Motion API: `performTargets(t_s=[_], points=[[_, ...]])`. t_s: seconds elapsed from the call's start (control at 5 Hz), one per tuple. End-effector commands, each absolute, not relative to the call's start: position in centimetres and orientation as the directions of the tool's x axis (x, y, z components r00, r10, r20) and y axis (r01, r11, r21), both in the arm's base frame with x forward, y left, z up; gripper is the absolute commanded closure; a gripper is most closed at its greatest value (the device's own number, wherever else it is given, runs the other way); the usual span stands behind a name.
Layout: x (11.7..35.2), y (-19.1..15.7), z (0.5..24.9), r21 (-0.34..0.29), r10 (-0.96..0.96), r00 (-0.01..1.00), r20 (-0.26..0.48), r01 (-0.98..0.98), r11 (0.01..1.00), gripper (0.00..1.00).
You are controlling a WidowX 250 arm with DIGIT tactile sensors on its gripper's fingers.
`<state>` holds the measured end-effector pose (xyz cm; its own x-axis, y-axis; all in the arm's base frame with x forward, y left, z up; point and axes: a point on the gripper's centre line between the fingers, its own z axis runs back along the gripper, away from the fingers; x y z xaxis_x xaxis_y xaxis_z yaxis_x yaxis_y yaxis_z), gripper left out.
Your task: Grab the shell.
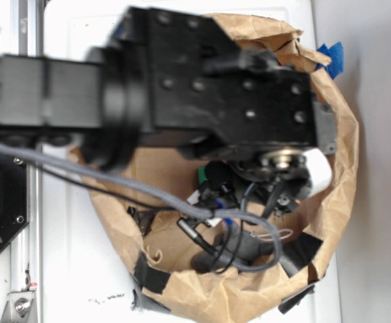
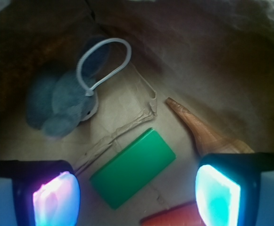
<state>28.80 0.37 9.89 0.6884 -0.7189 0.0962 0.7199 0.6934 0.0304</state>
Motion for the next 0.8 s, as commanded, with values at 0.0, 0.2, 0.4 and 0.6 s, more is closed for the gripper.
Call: performTargets(t_s=[0.0, 0.2, 0.4, 0.6], points=[[29.7, 1.4, 12.2, 0.215, -0.738, 0.659, 0.149, 0.706, 0.674, 0.00], [29.8, 2.7, 11.8, 0.217, -0.751, 0.644, 0.148, 0.720, 0.659, 0.00], [29.4, 3.5, 10.9, 0.203, -0.771, 0.627, 0.113, 0.745, 0.635, 0.00], [29.2, 3.7, 10.0, 0.167, -0.766, 0.633, 0.111, 0.748, 0.643, 0.00]])
